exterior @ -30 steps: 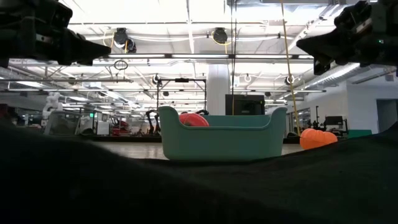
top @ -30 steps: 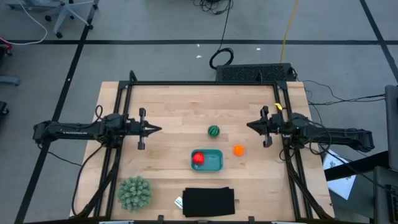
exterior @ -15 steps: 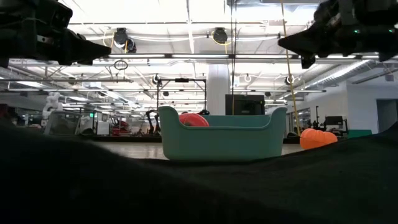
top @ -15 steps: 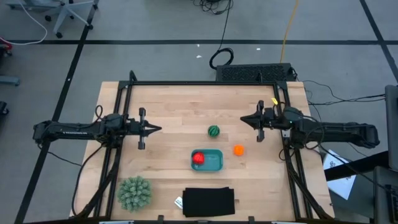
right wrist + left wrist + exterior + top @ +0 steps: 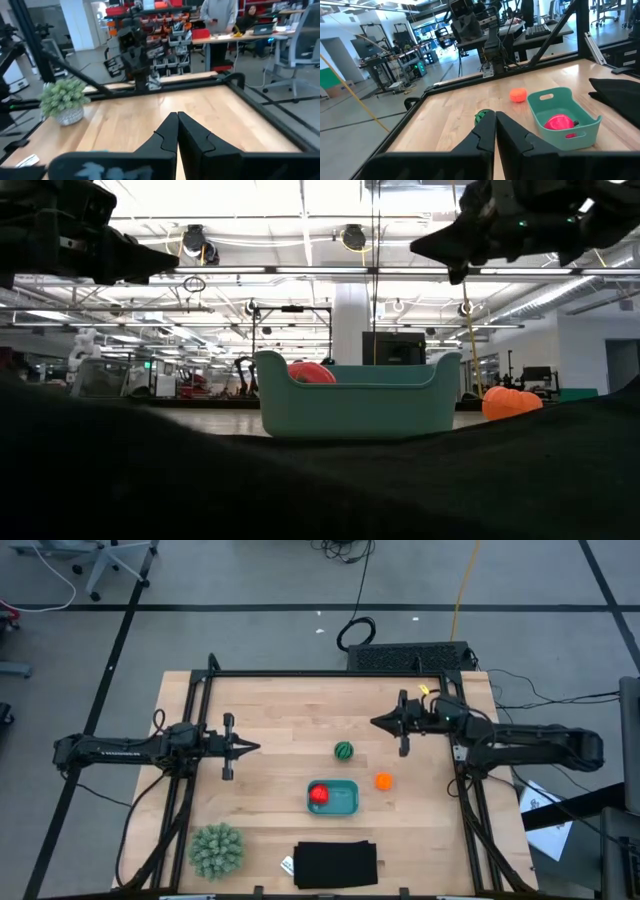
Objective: Pick and placing Produce into tupperware
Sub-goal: Put the green watermelon into the blue bin
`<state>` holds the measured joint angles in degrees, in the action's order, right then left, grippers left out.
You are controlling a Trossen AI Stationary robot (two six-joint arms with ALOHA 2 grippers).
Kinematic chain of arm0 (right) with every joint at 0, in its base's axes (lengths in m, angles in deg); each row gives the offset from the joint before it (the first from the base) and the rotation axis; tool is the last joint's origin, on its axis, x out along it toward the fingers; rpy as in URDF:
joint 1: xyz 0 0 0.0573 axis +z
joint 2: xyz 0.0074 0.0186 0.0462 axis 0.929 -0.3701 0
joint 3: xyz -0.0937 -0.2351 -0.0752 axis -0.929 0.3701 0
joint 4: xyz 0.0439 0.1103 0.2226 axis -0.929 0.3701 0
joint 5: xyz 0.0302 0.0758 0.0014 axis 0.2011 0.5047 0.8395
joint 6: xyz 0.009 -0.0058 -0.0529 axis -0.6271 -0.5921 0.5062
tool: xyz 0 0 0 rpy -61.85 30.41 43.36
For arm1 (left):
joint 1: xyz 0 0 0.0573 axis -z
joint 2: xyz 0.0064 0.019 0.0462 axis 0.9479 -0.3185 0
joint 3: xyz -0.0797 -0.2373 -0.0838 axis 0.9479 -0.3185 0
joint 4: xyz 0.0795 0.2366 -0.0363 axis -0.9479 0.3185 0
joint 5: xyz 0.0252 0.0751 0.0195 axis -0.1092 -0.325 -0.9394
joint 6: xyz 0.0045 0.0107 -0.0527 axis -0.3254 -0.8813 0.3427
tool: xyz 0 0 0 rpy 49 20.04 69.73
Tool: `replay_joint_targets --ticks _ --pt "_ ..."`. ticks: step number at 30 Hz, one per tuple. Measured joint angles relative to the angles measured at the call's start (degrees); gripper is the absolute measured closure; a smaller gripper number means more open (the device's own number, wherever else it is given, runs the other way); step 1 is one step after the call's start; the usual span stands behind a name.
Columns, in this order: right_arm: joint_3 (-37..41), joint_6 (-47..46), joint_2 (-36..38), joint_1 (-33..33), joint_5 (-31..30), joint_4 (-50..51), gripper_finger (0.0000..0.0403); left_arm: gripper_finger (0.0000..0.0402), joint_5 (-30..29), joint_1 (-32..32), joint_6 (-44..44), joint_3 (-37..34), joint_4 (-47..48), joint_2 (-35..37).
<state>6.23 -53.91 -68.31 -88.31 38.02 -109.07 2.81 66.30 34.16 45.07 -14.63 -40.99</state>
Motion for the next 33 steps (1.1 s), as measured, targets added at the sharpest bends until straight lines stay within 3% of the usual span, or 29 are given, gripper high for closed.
replay_joint_targets --ticks 4,9,19,33 --pt "-2.27 0.00 -2.90 -1.54 0.34 -1.76 0.0403 0.0391 0.00 0.00 -0.49 0.00 0.00 0.00" --pt "-6.61 -0.66 -7.40 -2.93 6.02 -2.72 0.0403 0.0400 -0.02 0.00 -0.91 0.00 0.00 0.00" --pt "-17.05 -0.04 -18.73 -3.15 10.69 -2.39 0.0403 0.0381 -0.03 0.00 -0.94 0.02 0.00 0.00" --pt "-31.59 -3.13 -30.18 -6.98 20.02 4.91 0.0403 0.0380 -0.04 0.00 -0.90 0.02 0.02 -0.01"
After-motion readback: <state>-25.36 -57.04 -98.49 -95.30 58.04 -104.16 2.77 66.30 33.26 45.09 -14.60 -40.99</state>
